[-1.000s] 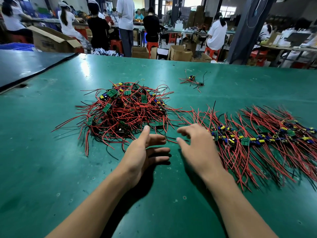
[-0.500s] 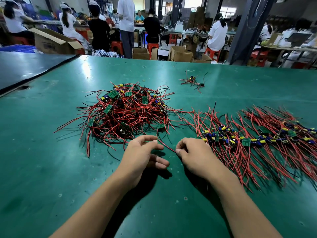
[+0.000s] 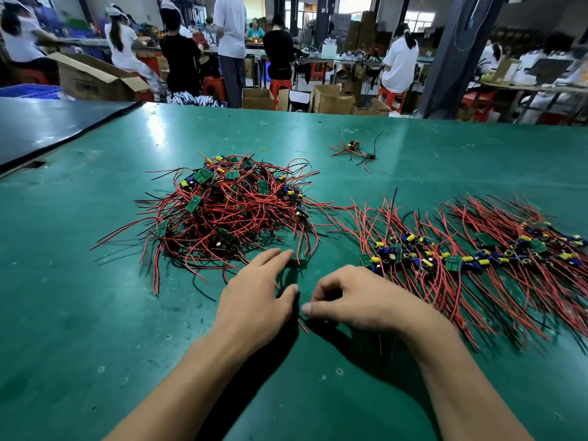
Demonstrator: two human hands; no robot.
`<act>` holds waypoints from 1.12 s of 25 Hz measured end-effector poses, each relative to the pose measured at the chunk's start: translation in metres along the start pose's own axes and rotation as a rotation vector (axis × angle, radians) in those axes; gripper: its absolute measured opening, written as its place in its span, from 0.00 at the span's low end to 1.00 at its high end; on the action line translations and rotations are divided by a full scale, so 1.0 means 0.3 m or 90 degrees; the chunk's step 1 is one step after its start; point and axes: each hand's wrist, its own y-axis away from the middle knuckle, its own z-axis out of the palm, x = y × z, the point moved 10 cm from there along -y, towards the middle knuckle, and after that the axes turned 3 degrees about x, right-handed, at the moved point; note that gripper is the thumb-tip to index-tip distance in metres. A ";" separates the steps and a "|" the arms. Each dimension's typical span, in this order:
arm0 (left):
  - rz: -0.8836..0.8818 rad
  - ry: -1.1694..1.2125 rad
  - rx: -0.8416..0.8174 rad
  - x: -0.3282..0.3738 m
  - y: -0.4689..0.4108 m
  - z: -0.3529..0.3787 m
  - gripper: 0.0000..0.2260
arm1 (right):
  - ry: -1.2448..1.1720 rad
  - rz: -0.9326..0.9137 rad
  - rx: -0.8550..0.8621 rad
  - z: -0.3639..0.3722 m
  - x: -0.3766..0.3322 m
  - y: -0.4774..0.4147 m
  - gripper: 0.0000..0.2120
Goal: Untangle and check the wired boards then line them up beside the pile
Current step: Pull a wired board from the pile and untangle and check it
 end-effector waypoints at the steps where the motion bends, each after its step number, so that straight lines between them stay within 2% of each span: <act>1: 0.018 -0.021 -0.016 0.011 -0.001 0.008 0.22 | 0.011 0.007 0.061 -0.025 0.009 -0.010 0.08; 4: 0.057 0.018 -0.006 0.037 0.000 0.003 0.12 | -0.004 0.029 0.227 -0.101 0.035 -0.015 0.04; 5: 0.061 0.054 0.008 0.039 0.002 -0.008 0.09 | -0.071 0.040 0.254 -0.108 0.048 -0.015 0.05; 8: 0.050 0.135 0.040 0.035 0.010 -0.035 0.05 | -0.431 0.094 0.252 -0.063 0.088 -0.023 0.13; 10: 0.057 0.133 0.051 0.049 0.018 -0.037 0.04 | -0.524 0.123 0.248 -0.046 0.100 -0.025 0.14; 15: -0.004 0.053 0.035 0.013 0.007 -0.013 0.17 | -0.623 0.138 0.197 -0.028 0.092 -0.024 0.11; 18: 0.002 0.036 0.028 0.016 0.012 -0.014 0.10 | -0.622 0.146 0.191 -0.020 0.086 -0.023 0.08; 20: 0.032 0.060 0.041 0.031 0.018 -0.024 0.07 | -0.627 0.153 0.225 -0.033 0.098 -0.021 0.06; 24: 0.036 0.111 0.049 0.024 0.019 -0.032 0.13 | -0.604 0.176 0.276 -0.054 0.121 -0.013 0.07; 28: -0.007 0.235 0.064 0.008 0.012 -0.034 0.14 | -0.758 0.180 0.188 -0.017 0.082 -0.019 0.07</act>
